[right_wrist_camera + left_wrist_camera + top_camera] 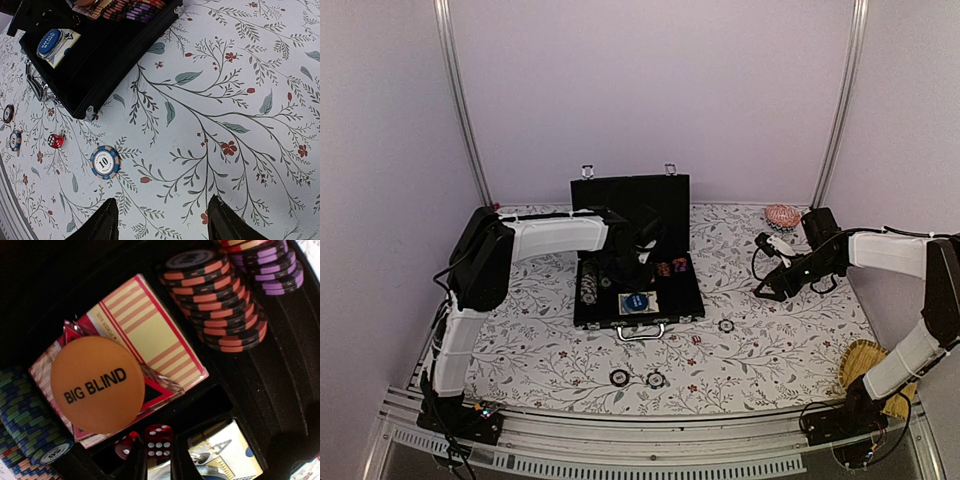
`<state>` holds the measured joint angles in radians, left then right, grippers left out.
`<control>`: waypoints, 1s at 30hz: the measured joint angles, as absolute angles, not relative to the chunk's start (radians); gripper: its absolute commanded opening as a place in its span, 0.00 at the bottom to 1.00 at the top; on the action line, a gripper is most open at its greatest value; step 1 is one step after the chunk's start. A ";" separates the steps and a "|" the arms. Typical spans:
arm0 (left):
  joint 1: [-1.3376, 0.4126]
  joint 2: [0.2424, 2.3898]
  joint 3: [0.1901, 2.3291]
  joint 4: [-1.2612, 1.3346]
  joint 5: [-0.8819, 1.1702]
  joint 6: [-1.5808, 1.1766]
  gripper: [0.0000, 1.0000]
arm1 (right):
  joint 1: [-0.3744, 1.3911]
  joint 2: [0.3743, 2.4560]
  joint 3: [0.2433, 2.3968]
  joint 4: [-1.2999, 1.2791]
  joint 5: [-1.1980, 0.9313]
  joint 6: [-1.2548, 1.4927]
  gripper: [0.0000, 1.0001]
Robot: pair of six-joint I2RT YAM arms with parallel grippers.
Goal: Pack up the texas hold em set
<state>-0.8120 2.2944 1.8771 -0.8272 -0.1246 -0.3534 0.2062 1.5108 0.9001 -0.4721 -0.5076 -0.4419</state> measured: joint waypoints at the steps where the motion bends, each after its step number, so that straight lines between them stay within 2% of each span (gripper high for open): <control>1: -0.810 2.294 1.873 -0.825 -0.127 -0.353 0.14 | 0.206 1.512 0.900 -0.472 -0.507 -0.442 0.62; 14: -0.796 2.294 1.861 -0.820 -0.150 -0.361 0.27 | 0.206 1.532 0.901 -0.474 -0.508 -0.442 0.62; 30: -0.795 2.234 1.832 -0.805 -0.147 -0.368 0.30 | 0.206 1.540 0.904 -0.478 -0.508 -0.442 0.62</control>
<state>-0.7952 2.2345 1.8324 -0.8051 -0.1467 -0.3683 0.2062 1.5402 0.9039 -0.4782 -0.5076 -0.4423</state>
